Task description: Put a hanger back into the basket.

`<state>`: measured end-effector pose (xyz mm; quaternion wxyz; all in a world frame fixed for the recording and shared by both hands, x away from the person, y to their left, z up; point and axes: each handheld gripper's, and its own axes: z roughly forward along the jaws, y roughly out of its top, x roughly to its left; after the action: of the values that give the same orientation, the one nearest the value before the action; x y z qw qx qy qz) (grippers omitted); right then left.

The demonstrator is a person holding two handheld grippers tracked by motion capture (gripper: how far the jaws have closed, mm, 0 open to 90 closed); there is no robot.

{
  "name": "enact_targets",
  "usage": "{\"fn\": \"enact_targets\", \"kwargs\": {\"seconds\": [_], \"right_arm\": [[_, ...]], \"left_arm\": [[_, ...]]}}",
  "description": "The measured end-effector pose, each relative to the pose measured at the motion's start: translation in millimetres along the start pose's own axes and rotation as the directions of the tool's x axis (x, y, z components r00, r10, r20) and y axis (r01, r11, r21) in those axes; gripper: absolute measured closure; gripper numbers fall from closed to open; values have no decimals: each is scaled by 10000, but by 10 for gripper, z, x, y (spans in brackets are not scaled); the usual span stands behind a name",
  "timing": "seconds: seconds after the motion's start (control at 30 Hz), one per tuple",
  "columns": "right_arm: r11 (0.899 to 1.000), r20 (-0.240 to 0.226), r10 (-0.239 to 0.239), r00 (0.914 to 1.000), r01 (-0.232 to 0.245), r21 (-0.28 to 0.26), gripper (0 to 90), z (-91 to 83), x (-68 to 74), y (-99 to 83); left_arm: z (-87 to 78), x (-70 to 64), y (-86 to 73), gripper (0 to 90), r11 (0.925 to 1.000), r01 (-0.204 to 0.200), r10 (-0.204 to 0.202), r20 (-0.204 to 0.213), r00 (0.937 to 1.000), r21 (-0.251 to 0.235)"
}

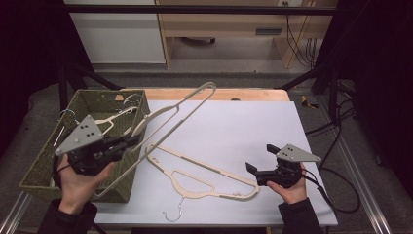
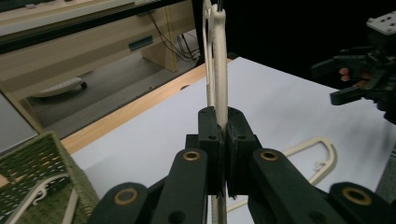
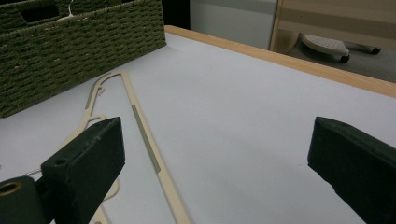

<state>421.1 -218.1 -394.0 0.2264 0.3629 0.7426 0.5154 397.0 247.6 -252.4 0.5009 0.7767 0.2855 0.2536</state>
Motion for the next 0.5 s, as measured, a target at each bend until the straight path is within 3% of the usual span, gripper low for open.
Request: {"fn": "enact_targets", "kwargs": {"seconds": [0.13,0.5], "right_arm": [[10000,-6,74,10000,-74,2,43,-4,-5,-2],[9999,-22,80,10000,-80,75,43,7,-13,-12]], "left_arm": [[2,237,-1,867,9998,149,-145,-256,9996,163],[-3,713,-119,867,9963,480,-423,-783,9960,713]]}}
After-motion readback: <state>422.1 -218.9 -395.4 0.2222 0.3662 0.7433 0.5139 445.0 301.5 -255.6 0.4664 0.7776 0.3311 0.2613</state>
